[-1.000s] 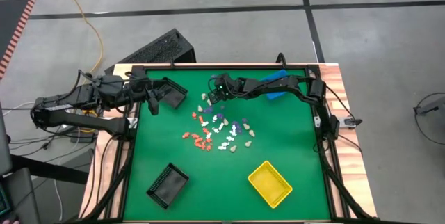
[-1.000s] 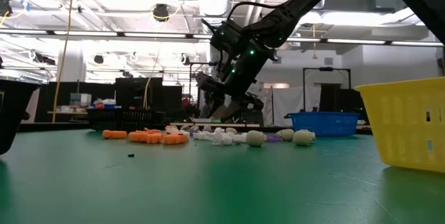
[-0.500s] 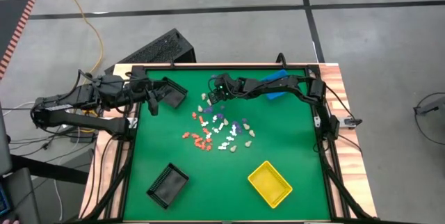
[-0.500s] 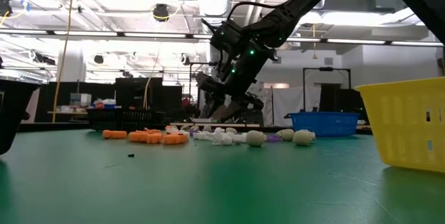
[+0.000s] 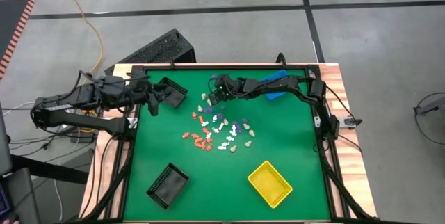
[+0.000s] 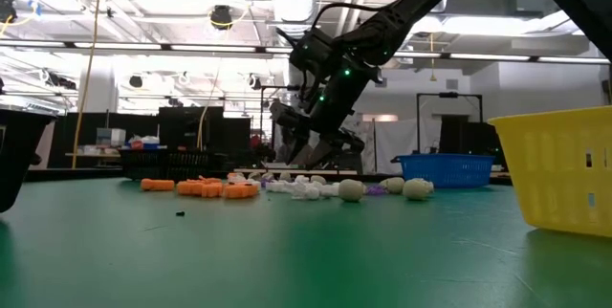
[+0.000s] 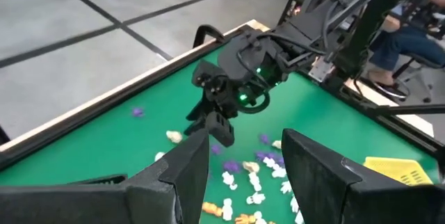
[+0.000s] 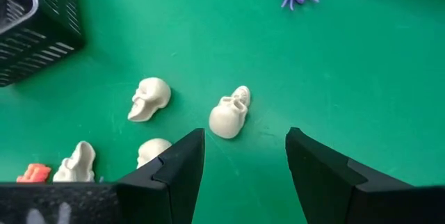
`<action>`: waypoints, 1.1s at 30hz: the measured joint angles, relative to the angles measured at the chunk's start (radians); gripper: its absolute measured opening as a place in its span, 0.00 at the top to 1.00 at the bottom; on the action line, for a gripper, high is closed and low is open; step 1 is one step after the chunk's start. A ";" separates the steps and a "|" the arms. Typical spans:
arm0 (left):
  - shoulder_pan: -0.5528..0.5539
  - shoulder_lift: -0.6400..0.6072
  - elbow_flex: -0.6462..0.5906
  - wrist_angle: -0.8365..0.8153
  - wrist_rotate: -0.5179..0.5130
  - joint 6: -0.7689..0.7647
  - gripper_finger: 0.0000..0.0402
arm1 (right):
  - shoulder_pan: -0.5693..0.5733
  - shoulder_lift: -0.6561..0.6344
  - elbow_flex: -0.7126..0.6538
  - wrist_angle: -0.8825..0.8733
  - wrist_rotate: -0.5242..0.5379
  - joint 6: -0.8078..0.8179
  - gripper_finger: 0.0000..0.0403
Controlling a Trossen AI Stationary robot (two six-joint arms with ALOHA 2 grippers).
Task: Sort Halloween decoration
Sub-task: Put the skull toy into the blue basket
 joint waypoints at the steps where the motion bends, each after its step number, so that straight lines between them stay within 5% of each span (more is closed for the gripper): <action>1: 0.000 0.000 0.000 -0.008 0.000 0.000 0.57 | 0.001 0.000 0.000 0.000 -0.008 -0.001 0.44; 16: 0.000 0.000 0.000 -0.040 0.000 0.000 0.57 | 0.001 0.000 0.000 0.006 -0.050 0.052 0.44; 33: 0.000 0.000 0.000 -0.060 0.000 0.000 0.57 | 0.026 -0.002 0.000 0.057 0.135 -0.089 0.44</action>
